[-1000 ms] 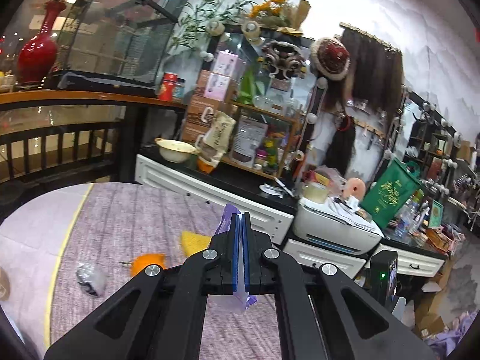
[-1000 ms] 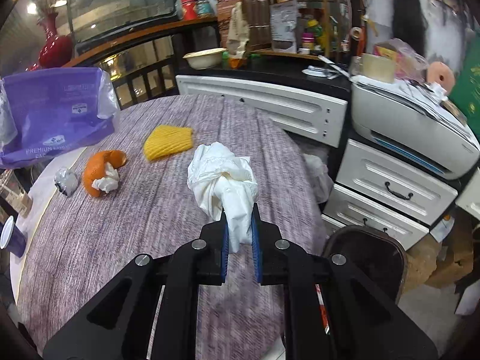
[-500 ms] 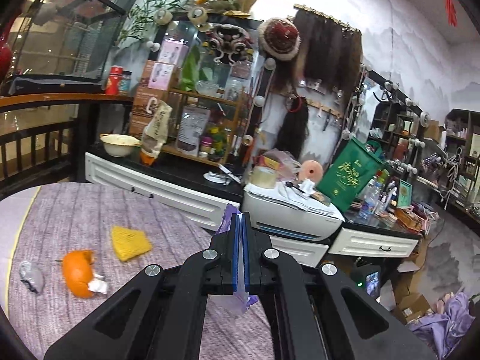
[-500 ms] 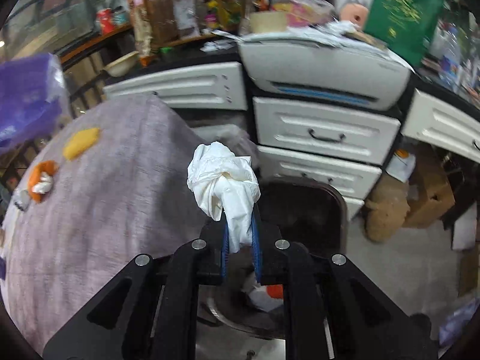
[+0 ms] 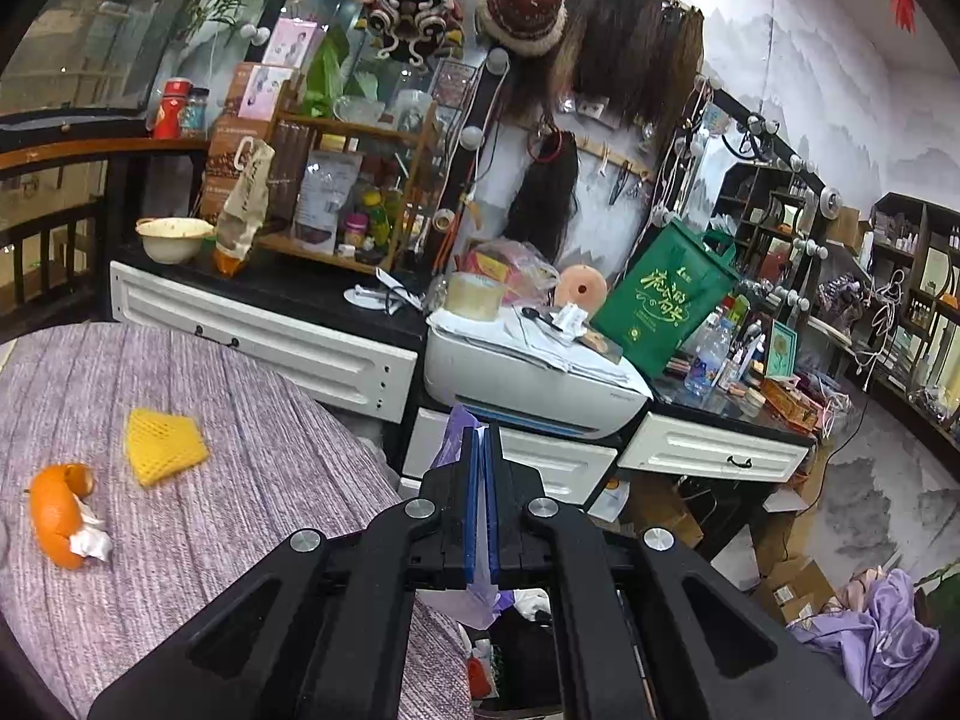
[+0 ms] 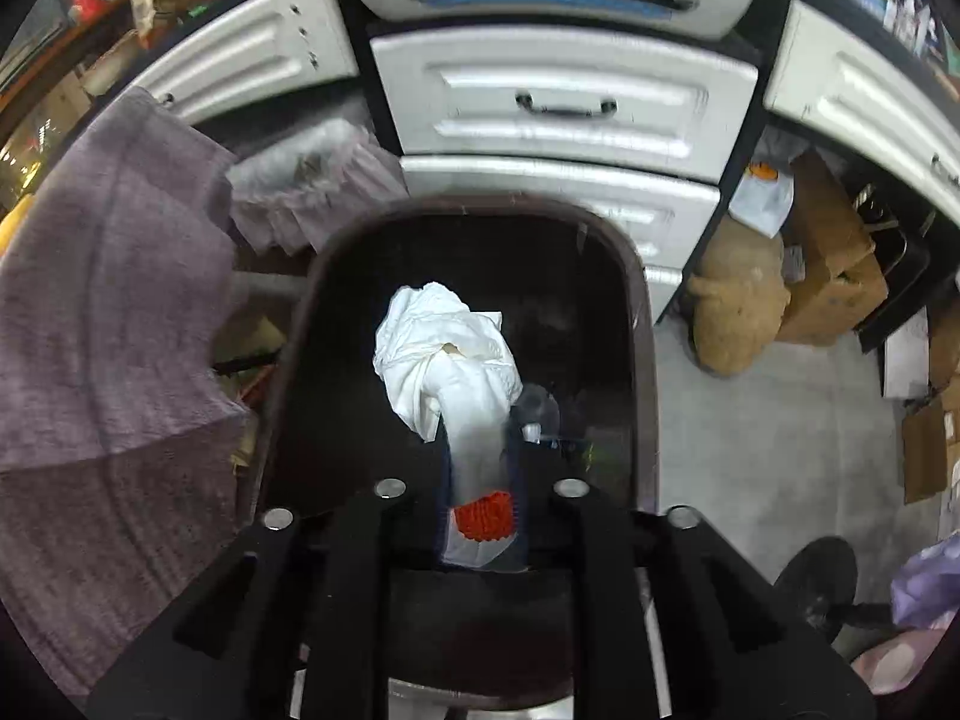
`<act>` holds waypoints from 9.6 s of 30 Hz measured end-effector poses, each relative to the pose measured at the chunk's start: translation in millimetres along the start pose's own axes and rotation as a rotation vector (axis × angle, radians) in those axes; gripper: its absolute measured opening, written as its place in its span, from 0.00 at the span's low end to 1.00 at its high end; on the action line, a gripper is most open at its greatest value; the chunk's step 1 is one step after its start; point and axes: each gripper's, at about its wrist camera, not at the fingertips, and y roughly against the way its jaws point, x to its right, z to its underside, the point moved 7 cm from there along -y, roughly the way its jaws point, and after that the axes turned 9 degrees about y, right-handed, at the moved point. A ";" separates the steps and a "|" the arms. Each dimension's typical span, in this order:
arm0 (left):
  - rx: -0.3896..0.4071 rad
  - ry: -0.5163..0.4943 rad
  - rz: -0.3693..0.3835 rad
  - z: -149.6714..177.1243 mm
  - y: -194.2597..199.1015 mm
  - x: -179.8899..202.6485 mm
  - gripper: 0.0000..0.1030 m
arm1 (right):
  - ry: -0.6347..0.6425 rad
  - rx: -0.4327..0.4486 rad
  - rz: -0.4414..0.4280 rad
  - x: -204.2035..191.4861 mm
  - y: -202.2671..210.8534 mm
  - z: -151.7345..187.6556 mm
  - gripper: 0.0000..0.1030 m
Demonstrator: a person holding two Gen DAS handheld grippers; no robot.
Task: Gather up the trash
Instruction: 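Carry the white tissue with the right gripper to the bin and release, then lower the purple packet into the bin and open the left gripper, then move both grippers back over the table, then grasp the clear plastic bag with the left gripper while the right gripper grasps the yellow foam net, then carry the bag and foam net with both grippers over the brown bin, then open the right gripper to drop the foam net while the left gripper drops the bag, then move both grippers back over the table toward the orange peel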
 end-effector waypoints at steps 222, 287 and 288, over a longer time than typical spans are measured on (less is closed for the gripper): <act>-0.306 -0.061 -0.029 125.2 -63.2 23.4 0.41 | -0.128 0.190 0.004 23.9 74.4 59.9 0.67; -0.256 -0.111 -0.093 117.2 -14.1 -3.6 0.95 | -0.084 0.302 -0.003 7.8 140.9 43.9 0.78; -0.247 -0.103 -0.108 113.5 -9.9 -12.2 0.95 | -0.062 0.310 -0.020 -3.8 144.4 40.3 0.78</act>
